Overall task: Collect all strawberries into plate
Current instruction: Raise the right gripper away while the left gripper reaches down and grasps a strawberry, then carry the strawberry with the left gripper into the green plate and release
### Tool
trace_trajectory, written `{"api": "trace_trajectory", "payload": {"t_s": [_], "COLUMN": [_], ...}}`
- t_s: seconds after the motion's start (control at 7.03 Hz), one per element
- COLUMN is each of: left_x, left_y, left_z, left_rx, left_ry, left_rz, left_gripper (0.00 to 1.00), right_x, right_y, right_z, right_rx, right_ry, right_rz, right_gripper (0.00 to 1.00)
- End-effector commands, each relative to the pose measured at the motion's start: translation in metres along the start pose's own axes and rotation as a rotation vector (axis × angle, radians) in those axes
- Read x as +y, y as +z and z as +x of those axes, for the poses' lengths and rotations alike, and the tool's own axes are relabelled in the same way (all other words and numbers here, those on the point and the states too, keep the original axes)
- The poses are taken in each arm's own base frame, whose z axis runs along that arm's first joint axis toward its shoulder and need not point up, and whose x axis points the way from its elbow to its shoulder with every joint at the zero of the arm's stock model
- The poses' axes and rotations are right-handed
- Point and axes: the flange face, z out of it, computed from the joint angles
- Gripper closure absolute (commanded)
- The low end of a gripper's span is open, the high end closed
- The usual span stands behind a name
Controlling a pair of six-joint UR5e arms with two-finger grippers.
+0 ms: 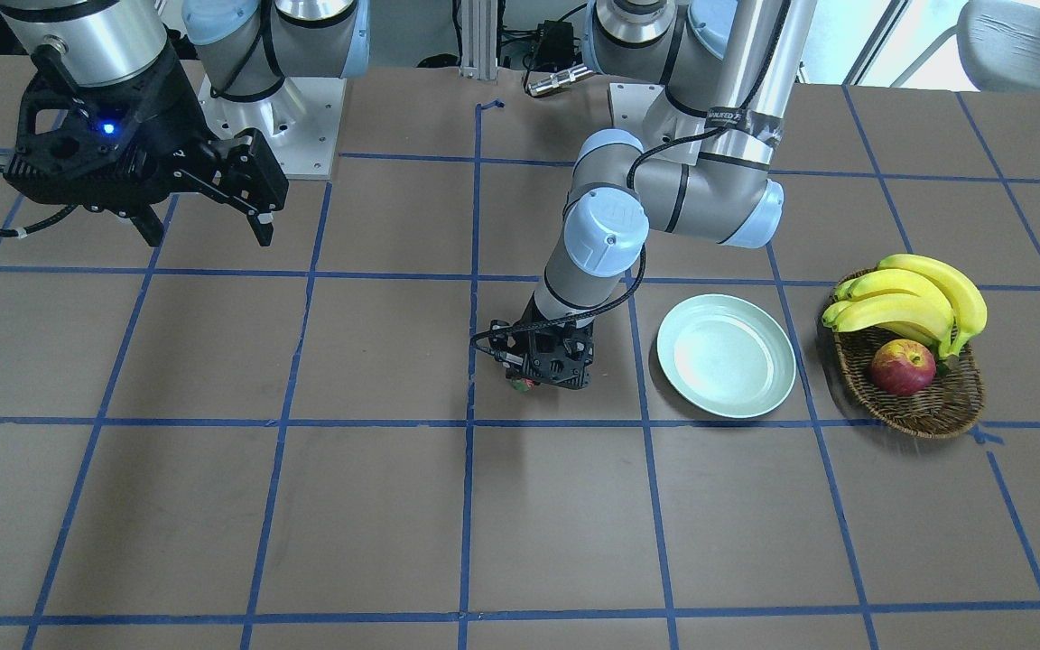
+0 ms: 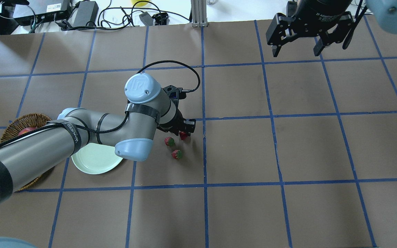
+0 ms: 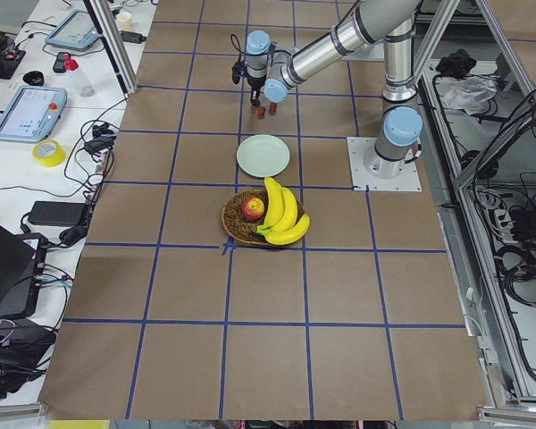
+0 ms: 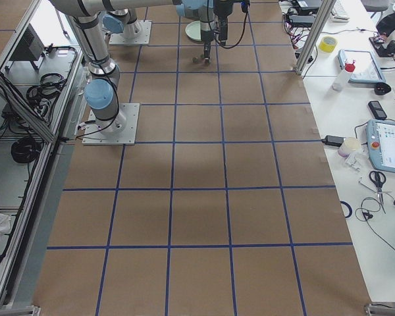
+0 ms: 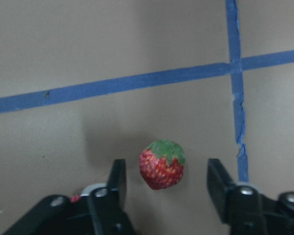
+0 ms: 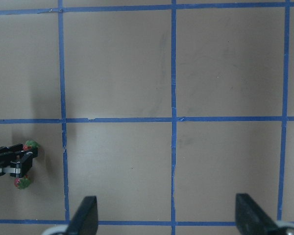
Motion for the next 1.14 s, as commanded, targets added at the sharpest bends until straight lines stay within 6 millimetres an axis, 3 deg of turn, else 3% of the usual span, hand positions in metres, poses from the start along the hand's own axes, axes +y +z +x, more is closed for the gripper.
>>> {"api": "trace_trajectory", "payload": {"t_s": [0.0, 0.43, 0.57, 0.71, 0.85, 1.0], "left_x": [-0.007, -0.050, -0.067, -0.079, -0.084, -0.076], "left_y": [-0.006, -0.087, -0.121, -0.147, -0.160, -0.158], "left_z": [0.001, 0.006, -0.012, -0.063, -0.125, -0.176], "left_rx": [0.000, -0.095, -0.176, -0.250, -0.256, -0.253], "left_ry": [0.011, 0.013, 0.030, 0.069, 0.042, -0.016], "left_rz": [0.015, 0.032, 0.017, -0.008, -0.019, -0.062], "left_gripper": [1.00, 1.00, 1.00, 1.00, 1.00, 1.00], "right_x": [-0.003, -0.002, 0.000, -0.009, -0.016, -0.017], "right_y": [0.009, 0.033, 0.038, 0.034, 0.031, 0.031], "right_z": [-0.002, 0.001, 0.001, 0.002, 0.006, 0.003], "right_rx": [-0.008, -0.002, 0.002, 0.007, 0.043, 0.030], "right_ry": [-0.003, -0.007, 0.006, -0.007, -0.001, -0.001], "right_rz": [-0.024, -0.062, -0.073, -0.012, 0.047, 0.051], "right_gripper": [0.00, 0.00, 0.00, 0.00, 0.00, 0.00]}}
